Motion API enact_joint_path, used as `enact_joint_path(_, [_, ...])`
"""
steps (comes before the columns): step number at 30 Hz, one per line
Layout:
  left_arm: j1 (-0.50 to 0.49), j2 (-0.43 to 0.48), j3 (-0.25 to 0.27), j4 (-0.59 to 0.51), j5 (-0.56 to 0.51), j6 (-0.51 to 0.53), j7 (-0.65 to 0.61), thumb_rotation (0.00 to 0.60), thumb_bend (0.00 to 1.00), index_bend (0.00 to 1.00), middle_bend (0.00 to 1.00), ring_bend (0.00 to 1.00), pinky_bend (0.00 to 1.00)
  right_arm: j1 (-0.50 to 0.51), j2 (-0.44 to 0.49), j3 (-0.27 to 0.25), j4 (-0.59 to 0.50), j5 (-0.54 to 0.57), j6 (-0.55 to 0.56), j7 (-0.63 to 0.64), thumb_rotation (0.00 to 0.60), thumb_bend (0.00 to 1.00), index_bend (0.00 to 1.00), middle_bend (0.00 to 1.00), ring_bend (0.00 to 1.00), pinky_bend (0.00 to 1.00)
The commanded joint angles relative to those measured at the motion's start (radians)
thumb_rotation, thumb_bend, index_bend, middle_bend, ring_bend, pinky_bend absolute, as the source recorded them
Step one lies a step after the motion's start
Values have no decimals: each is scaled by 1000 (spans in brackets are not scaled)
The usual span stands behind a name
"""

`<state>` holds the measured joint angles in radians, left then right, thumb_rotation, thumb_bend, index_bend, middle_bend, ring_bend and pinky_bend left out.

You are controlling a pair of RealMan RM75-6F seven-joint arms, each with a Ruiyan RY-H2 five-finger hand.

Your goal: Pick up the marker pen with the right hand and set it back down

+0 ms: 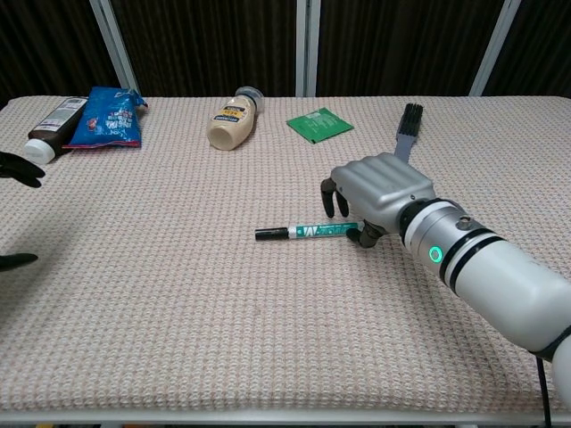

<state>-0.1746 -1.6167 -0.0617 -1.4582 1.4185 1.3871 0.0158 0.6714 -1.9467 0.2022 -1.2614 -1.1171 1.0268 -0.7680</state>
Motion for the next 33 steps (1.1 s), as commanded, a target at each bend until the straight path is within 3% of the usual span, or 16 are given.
enact_joint_path(1, [0, -1, -1, 1, -1, 1, 1, 600, 67, 238, 245, 142, 166, 7, -12, -2, 14, 2, 0, 3, 600, 271, 441, 438, 243, 322])
enact_joint_path(22, [-2, -1, -7, 8, -7, -4, -13, 600, 67, 238, 244, 141, 170, 24, -43, -2, 52, 3, 39, 14, 600, 319, 556, 534, 287, 335])
enact_joint_path(33, [-81, 10, -77, -68, -33, -58, 116, 600, 111, 238, 244, 142, 185, 38, -51, 84, 34, 16, 142, -14, 600, 327, 581, 552, 305, 338])
